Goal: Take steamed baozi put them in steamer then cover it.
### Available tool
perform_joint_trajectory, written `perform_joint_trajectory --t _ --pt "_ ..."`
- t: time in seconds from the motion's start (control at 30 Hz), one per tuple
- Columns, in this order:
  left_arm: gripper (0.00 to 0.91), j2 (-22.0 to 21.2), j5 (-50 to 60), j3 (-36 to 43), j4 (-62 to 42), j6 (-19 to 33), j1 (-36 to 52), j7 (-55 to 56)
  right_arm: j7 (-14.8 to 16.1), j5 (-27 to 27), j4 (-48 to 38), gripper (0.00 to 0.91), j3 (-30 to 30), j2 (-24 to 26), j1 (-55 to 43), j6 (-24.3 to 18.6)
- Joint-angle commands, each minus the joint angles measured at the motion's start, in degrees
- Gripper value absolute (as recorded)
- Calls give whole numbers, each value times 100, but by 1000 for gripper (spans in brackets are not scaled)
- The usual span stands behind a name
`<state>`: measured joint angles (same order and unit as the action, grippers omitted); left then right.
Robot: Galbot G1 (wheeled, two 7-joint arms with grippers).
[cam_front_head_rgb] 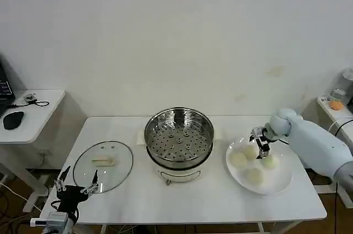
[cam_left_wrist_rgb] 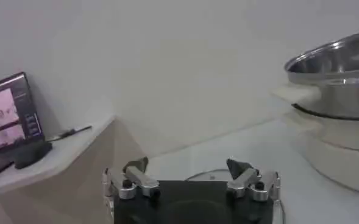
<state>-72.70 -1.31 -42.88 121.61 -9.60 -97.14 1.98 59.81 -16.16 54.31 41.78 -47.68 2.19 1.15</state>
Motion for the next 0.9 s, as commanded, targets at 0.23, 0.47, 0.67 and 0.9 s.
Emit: perform_joint_trajectory --t 0.23,0.47,0.67,0.9 --pt "907 -66 6 20 50 2 -37 14 -38 -8 -155 705 35 -154 50 37" --pt "907 -79 18 24 99 -2 -50 19 -55 -9 -177 625 -17 -188 61 35" --pt "907 -80 19 28 105 -2 -51 25 93 14 -26 625 -11 -61 -106 -73" --pt "907 -70 25 48 48 -1 -26 34 296 218 308 625 -57 175 -672 -225"
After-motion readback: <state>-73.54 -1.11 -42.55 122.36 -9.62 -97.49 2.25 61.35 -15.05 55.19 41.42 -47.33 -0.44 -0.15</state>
